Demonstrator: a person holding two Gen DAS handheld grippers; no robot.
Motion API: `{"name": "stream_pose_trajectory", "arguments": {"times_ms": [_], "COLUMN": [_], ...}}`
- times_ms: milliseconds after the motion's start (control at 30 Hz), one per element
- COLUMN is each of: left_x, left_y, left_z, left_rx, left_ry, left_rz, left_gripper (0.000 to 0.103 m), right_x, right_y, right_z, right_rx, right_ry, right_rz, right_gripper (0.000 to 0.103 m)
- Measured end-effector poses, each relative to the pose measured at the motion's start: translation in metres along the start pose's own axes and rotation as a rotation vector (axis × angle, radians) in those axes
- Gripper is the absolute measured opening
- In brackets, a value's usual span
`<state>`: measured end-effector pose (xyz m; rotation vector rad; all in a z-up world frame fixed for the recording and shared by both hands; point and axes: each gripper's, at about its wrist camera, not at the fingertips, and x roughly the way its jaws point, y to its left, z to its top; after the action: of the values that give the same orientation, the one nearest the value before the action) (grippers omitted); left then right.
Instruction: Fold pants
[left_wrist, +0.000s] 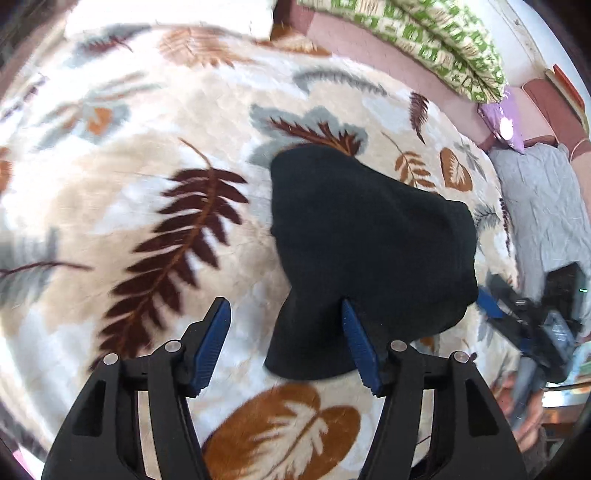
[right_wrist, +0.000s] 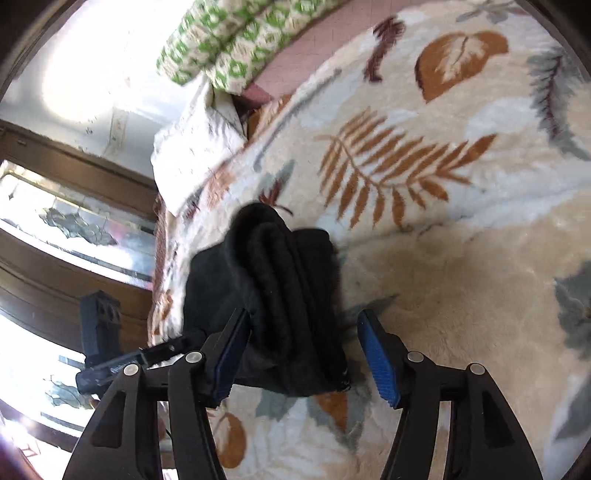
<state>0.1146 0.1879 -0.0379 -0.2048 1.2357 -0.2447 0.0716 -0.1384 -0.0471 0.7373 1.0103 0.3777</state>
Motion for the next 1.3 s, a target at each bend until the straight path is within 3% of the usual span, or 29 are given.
{"name": "stream_pose_trajectory", "arguments": {"times_ms": [67,100,233,367,533,733,800,1300], "left_x": [-0.014,-0.021,-0.030,-0.029,-0.033,-0.039,-0.041,-0.045], "left_y": [-0.007,-0.011,-0.016,-0.016,-0.013,-0.010,-0.012,-0.042], "left_z": [-0.013,-0.022,-0.049,-0.071,-0.090,-0.098,-0.098,-0.107], "left_rx": [0.021,0.025,0.013,-0.011,-0.027,-0.121,-0.135,-0.062], "left_ry": [-0.063,-0.099,-0.168,-0.201,-0.271,-0.326,-0.341,-0.387], "left_rz": [0.068,0.107,0.172,0.216,0.287,0.301,0.316,0.393], "left_gripper": [0.062,0.062,0.062,0.062,0.062,0.062,0.062,0.063], "right_x": [-0.019,-0.027,-0.041,-0.034,-0.036,-0.042,-0.041,-0.052], "right_y": [0.020,0.037,0.093,0.117,0.122,0.121,0.120,0.112], "right_z": [-0.008,-0.016,-0.067,-0.108,-0.114,-0.115,-0.116,-0.120], "right_rx": [-0.054,-0.125,-0.402,-0.525,-0.505,-0.486,-0.488,-0.513], "right_ry": [-0.039,-0.050,-0.146,-0.184,-0.193,-0.211,-0.202,-0.230], "right_rz": [-0.041,-0.108,-0.357,-0.526,-0.530,-0.514,-0.545,-0.595], "right_gripper": [0.065,0.066,0.096,0.099,0.100,0.101,0.103,0.103]}}
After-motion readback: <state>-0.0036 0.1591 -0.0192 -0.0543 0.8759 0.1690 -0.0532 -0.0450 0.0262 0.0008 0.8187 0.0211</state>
